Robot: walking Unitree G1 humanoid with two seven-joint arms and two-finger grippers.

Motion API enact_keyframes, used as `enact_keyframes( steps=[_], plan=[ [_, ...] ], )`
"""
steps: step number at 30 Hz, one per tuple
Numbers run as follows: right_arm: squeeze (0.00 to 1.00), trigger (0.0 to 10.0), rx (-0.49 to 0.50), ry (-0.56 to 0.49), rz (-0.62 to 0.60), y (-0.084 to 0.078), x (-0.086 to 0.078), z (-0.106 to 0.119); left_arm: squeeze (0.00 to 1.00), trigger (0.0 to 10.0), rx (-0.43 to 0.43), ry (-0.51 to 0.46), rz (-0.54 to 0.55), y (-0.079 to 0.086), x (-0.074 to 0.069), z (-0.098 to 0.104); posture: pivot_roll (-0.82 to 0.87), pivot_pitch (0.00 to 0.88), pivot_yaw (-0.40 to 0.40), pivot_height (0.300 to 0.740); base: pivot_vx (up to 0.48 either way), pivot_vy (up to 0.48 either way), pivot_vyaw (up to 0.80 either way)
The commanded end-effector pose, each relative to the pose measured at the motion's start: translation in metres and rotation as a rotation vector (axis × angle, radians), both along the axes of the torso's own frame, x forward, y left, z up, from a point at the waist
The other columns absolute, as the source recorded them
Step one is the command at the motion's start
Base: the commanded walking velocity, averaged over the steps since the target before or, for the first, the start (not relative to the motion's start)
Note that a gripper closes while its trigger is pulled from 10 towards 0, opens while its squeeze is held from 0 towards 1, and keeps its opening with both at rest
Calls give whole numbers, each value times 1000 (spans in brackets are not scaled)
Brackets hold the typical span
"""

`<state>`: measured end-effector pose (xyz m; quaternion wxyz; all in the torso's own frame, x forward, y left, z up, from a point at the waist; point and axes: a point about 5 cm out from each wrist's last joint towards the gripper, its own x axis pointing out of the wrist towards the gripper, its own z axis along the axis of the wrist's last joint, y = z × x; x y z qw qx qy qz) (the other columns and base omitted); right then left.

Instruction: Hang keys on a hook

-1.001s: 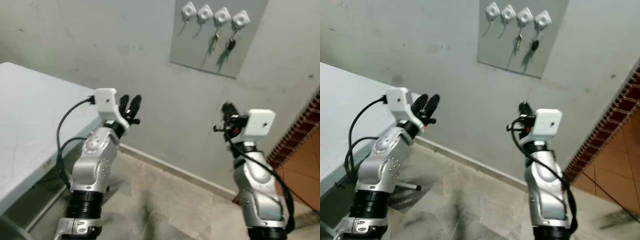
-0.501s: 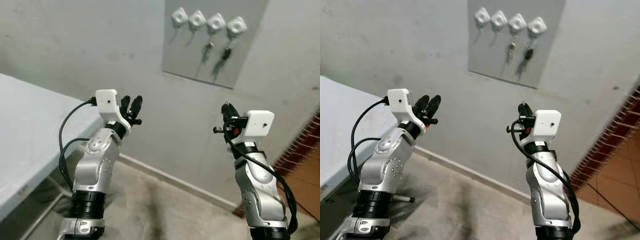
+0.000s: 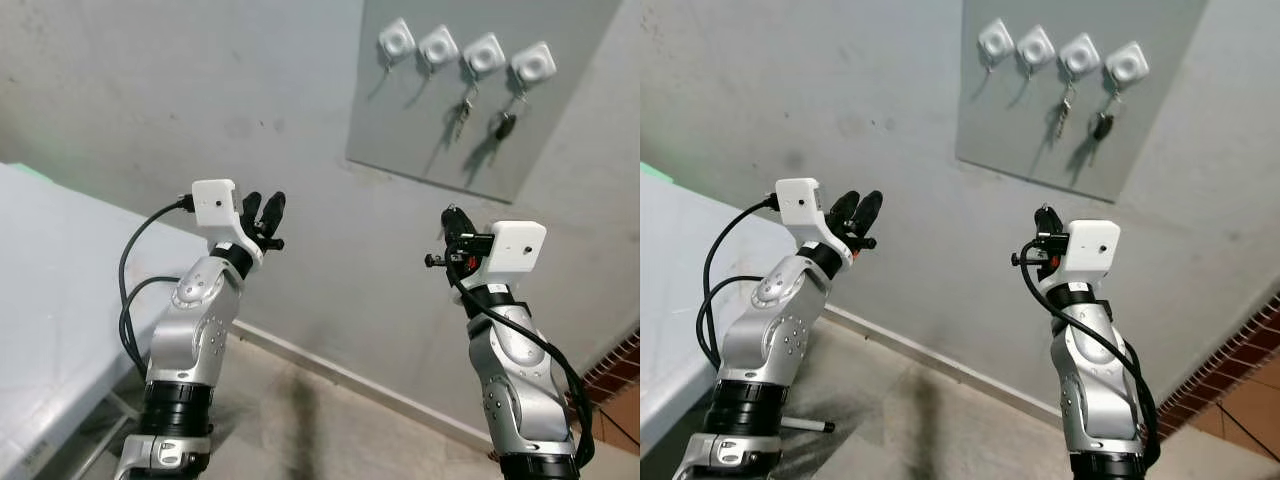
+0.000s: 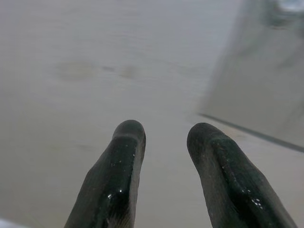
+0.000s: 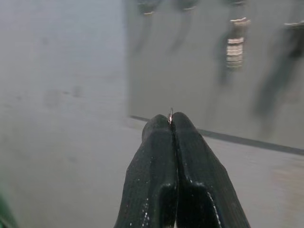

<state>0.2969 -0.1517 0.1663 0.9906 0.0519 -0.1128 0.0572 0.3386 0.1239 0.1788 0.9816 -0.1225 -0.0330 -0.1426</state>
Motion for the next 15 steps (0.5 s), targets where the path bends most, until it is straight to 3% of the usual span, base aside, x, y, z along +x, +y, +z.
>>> enact_keyframes(
  steps=[1, 15],
  plan=[
    [0, 10000, 1, -19, 28, 7, 1, 6, 0, 10000, 24, -23, 7, 3, 0, 4, 119, 12, -32, 740, 424, 0, 0],
    [0, 10000, 5, -14, 28, 8, 0, 5, 0, 10000, 40, -21, -2, 1, -1, 3, 122, 20, -30, 740, 480, 0, 0]
  ],
)
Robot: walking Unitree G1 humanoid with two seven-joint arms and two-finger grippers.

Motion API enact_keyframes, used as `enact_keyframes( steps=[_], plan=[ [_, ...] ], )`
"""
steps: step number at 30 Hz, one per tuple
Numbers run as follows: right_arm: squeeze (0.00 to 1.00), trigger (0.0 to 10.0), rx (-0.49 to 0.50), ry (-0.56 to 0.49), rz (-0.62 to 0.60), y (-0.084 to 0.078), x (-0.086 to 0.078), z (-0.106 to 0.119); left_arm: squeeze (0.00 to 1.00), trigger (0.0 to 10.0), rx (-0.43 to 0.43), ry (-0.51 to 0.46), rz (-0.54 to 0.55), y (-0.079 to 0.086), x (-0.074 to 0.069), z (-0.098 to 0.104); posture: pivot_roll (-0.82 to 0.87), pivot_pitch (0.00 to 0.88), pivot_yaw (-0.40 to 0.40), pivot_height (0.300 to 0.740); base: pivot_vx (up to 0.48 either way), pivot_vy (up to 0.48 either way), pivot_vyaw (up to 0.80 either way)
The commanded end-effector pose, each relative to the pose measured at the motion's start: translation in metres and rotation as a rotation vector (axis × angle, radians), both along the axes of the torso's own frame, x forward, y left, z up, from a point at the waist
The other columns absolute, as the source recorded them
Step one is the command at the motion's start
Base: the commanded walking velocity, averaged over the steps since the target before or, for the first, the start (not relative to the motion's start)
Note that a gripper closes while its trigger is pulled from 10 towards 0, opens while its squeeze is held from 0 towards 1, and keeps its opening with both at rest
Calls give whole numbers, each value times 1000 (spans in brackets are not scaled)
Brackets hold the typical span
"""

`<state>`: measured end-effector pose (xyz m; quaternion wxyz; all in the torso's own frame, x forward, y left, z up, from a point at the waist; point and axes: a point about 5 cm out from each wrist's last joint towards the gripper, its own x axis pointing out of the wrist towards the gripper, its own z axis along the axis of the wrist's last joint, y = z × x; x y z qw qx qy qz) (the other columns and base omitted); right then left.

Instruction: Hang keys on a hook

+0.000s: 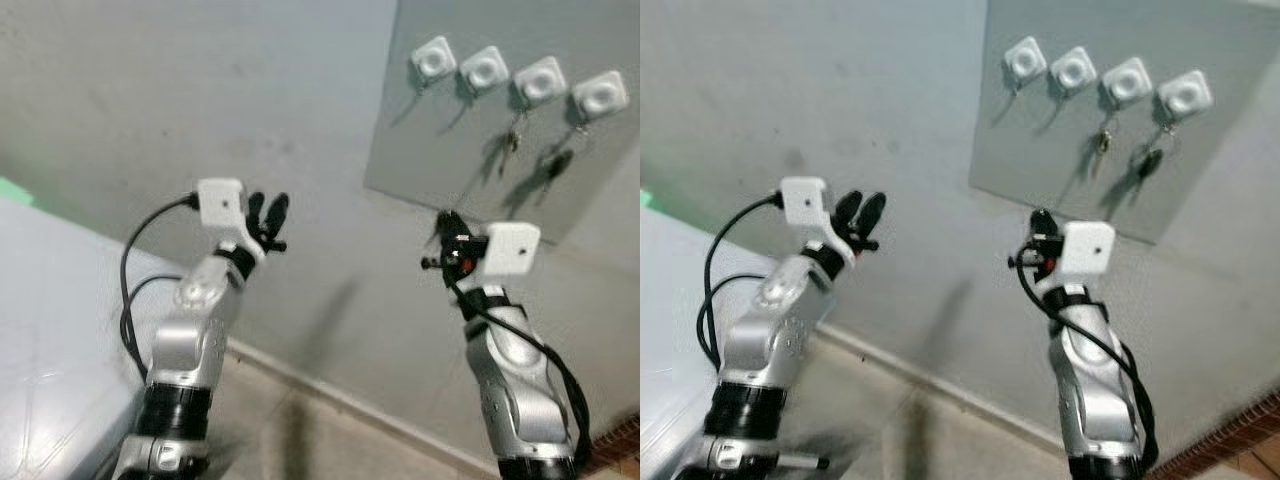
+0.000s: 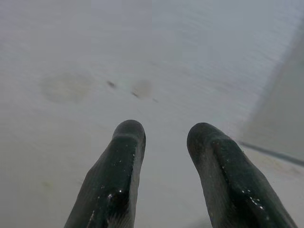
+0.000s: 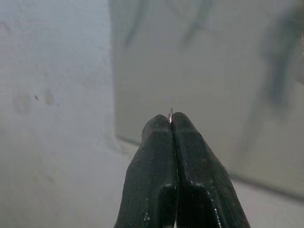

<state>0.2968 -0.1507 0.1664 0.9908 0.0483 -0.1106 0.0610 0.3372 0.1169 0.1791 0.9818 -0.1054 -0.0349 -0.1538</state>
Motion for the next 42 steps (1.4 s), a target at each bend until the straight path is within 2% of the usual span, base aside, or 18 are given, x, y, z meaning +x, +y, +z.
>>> enact_keyframes(
  steps=[1, 6, 10, 12, 13, 16, 20, 23, 28, 34, 37, 42],
  plan=[
    [0, 10000, 13, -18, 21, 7, 0, 5, 0, 10000, 0, -8, 16, 8, 0, 3, 122, 20, -30, 740, 480, 0, 0],
    [0, 10000, 13, -12, 26, 7, 0, 4, 0, 10000, 9, -20, 51, 7, -1, 5, 123, 27, -32, 740, 96, 0, 0],
    [0, 10000, 14, -5, 35, 7, 0, 3, 0, 10000, 33, -44, 20, -2, -1, 11, 126, 31, -36, 740, 0, 0, 0],
    [0, 10000, 18, -7, 50, 10, 1, 4, 0, 10000, 86, -97, -31, -16, -3, 18, 129, 33, -41, 740, 0, 0, 0],
    [0, 10000, 18, -7, 50, 10, 1, 4, 0, 10000, 86, -97, -31, -16, -3, 18, 129, 33, -41, 740, 0, 0, 0],
    [0, 10000, 15, -17, 65, 11, 2, 6, 0, 10000, 143, -149, -113, -31, -8, 24, 127, 33, -42, 740, 0, 0, 0],
    [0, 10000, 24, -33, 73, 11, 2, 9, 0, 10000, 175, -190, -163, -38, -11, 30, 127, 33, -42, 740, 0, 0, 0],
    [0, 10000, 43, -79, 87, 10, -1, 17, 0, 10000, 192, -236, -256, -49, -16, 38, 123, 32, -43, 740, 0, 0, 0],
    [0, 10000, 72, -121, 72, 7, -2, 23, 0, 10000, 234, -258, -313, -57, -22, 39, 121, 34, -42, 740, 0, 0, 0],
    [0, 10000, 106, -163, 61, 3, -4, 31, 0, 10000, 232, -277, -349, -64, -25, 42, 113, 38, -36, 740, 0, 0, 0],
    [0, 10000, 139, -214, 86, 3, -8, 40, 0, 10000, 227, -278, -357, -65, -26, 43, 111, 38, -36, 740, 0, 0, 0],
    [0, 10000, 167, -240, 170, 8, -14, 45, 0, 10000, 233, -302, -368, -68, -27, 48, 99, 39, -29, 740, 0, 0, 0]
  ],
)
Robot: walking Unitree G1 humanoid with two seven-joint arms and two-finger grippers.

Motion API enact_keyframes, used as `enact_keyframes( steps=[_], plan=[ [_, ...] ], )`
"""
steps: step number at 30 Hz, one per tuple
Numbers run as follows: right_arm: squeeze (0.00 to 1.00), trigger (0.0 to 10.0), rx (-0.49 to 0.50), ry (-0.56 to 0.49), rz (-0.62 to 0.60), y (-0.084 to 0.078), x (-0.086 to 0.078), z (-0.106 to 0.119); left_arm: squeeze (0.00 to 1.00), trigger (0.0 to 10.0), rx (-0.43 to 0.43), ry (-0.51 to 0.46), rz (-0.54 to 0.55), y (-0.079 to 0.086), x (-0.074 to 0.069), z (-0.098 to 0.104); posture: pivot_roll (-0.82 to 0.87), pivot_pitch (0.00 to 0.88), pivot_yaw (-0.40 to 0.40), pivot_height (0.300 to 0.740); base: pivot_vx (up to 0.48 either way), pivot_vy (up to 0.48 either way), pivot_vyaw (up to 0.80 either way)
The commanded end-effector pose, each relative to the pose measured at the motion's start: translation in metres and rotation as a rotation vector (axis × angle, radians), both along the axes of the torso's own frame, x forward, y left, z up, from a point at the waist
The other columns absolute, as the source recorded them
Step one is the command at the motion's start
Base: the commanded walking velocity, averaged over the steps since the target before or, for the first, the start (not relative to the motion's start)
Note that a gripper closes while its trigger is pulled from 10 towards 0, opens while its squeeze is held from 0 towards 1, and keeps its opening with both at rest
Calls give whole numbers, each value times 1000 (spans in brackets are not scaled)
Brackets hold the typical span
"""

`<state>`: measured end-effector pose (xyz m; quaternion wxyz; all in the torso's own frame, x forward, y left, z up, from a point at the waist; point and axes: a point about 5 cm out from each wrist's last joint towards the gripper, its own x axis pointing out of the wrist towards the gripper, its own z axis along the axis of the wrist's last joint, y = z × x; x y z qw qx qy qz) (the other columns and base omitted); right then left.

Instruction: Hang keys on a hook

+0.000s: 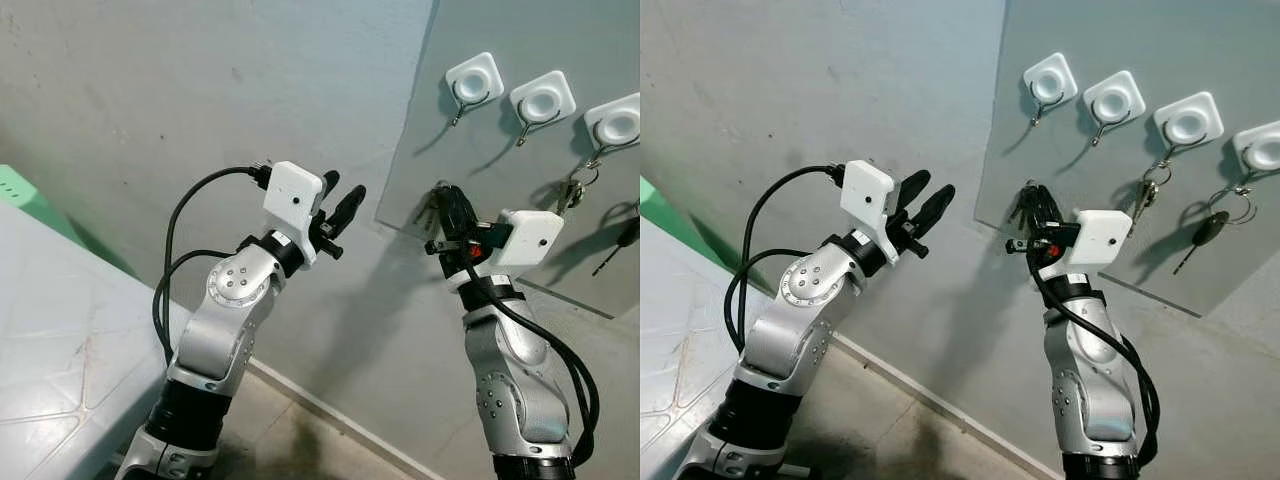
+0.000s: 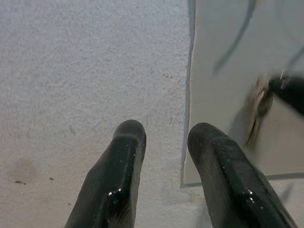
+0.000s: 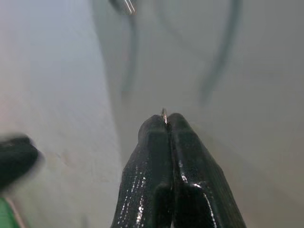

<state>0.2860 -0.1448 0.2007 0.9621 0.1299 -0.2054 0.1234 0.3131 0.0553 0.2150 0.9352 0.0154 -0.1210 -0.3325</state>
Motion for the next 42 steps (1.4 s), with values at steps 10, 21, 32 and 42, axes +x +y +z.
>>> enact_keyframes(
  steps=[10, 21, 32, 42],
  plan=[
    [0, 10000, -73, -91, 136, 14, -21, 10, 0, 10000, 38, -93, -111, -17, -13, 17, 85, 37, -9, 740, 0, 0, 0],
    [0, 10000, -3, -138, 104, 8, -27, 21, 0, 10000, 39, -112, -138, -18, -14, 21, 71, 31, 4, 740, 0, 0, 0],
    [0, 10000, 32, -171, 119, 12, -19, 37, 0, 10000, 32, -131, -134, -17, -14, 25, 82, 23, -4, 740, 0, 0, 0],
    [0, 10000, 59, -164, 140, 17, -9, 43, 0, 10000, 30, -129, -120, -15, -14, 25, 95, 22, -17, 740, 0, 0, 0]
  ],
)
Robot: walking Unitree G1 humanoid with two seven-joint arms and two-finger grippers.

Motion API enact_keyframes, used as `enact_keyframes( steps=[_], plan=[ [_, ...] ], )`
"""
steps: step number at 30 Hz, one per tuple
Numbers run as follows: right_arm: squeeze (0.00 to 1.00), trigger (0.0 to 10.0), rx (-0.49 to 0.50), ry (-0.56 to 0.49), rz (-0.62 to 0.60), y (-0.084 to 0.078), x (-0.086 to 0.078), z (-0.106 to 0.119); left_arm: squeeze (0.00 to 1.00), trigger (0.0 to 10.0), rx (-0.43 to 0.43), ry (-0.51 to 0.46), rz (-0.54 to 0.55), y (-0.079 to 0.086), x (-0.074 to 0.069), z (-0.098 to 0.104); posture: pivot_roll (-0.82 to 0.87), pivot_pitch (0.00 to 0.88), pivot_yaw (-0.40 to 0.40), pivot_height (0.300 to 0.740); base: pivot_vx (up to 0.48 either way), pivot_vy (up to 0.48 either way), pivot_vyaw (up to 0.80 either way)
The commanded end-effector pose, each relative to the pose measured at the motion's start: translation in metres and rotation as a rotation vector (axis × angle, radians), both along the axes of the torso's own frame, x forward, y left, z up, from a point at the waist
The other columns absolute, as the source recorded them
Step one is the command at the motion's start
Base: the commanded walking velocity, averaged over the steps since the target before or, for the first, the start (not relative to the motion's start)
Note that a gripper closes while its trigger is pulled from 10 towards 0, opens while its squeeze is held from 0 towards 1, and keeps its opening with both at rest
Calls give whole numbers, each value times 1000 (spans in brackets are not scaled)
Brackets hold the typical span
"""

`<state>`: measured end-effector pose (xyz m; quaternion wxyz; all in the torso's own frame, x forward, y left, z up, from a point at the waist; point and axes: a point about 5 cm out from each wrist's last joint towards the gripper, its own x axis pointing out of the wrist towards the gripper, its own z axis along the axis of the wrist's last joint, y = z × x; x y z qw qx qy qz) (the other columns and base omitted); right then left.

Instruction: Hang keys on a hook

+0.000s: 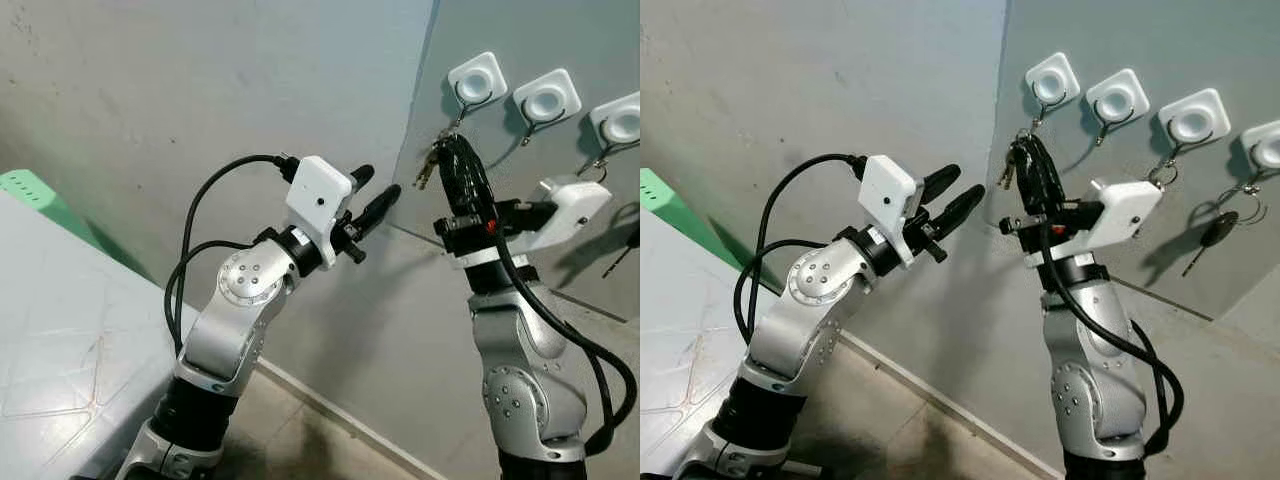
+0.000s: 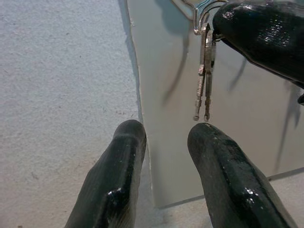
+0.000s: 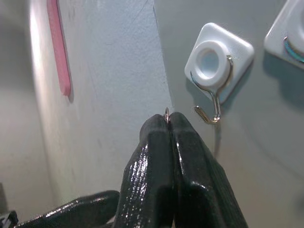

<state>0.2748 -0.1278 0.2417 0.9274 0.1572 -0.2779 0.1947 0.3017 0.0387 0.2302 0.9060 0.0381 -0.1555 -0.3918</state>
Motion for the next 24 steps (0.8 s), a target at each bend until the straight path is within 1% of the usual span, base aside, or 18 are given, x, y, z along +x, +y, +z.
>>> enact_keyframes(
  steps=[1, 16, 22, 24],
  plan=[
    [0, 10000, 12, 3, 3, 0, 2, 2, 0, 10000, -8, -43, 5, 1, -2, 9, 95, 21, -18, 740, 0, 0, 0],
    [0, 10000, 76, 21, -4, -1, 9, 7, 0, 10000, -11, -40, 13, 2, -3, 9, 99, 29, -19, 740, 0, 0, 0],
    [0, 10000, 120, 27, -10, -3, 10, 10, 0, 10000, -11, -38, 14, 2, -3, 9, 98, 32, -17, 740, 0, 0, 0],
    [0, 10000, 158, 40, -10, -6, 12, 11, 0, 10000, -10, -37, 14, 2, -3, 8, 98, 31, -17, 740, 0, 0, 0]
  ],
)
